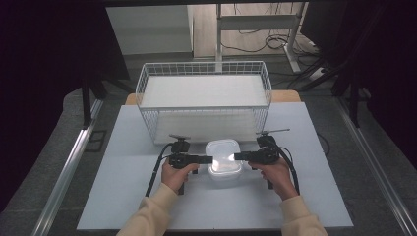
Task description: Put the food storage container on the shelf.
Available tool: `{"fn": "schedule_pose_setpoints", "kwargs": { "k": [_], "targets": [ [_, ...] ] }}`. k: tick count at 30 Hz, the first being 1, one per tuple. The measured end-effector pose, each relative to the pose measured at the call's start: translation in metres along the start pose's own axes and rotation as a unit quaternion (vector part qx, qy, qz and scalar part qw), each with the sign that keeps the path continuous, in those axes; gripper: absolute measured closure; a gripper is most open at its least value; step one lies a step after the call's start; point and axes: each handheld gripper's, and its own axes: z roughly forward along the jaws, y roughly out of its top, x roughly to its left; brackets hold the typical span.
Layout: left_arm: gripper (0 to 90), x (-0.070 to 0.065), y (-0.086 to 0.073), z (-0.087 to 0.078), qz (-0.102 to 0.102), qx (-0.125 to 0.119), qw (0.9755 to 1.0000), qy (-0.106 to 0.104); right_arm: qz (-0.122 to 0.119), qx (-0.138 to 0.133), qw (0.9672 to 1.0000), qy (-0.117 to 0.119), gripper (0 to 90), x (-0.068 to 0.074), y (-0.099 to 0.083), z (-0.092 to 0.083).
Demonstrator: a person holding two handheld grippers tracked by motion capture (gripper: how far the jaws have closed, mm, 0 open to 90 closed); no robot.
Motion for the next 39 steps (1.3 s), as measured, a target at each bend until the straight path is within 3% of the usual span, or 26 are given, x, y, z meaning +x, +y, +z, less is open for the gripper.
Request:
{"fn": "schedule_pose_setpoints", "kwargs": {
  "k": [6, 13, 21, 27, 34, 39],
  "targets": [
    [70.6, 0.000, -0.003, -0.009, 0.009, -0.009, 0.9999, -0.008, 0.002, -0.007, 0.9999, 0.014, 72.3, 0.003, -0.004, -0.010],
    [78.0, -0.004, -0.004, -0.015, 0.015, -0.020, 0.9996, -0.015, -0.004, -0.017, 0.9998, 0.004, 76.4, 0.008, -0.007, -0.015],
    [78.1, -0.005, -0.006, -0.018, 0.035, -0.022, 0.9992, -0.004, -0.019, -0.028, 0.9994, 0.002, 78.7, 0.014, -0.009, -0.019],
    [77.8, -0.008, -0.006, -0.023, 0.040, -0.032, 0.9987, -0.010, -0.035, -0.038, 0.9987, 0.004, 79.1, 0.020, -0.009, -0.024],
    [77.4, -0.016, -0.003, -0.041, 0.071, -0.043, 0.9965, -0.003, -0.067, -0.061, 0.9959, -0.005, 79.3, 0.041, -0.006, -0.035],
    [77.0, -0.019, -0.002, -0.050, 0.078, -0.051, 0.9956, 0.000, -0.081, -0.072, 0.9941, 0.000, 79.6, 0.050, -0.004, -0.039]
  ]
}}
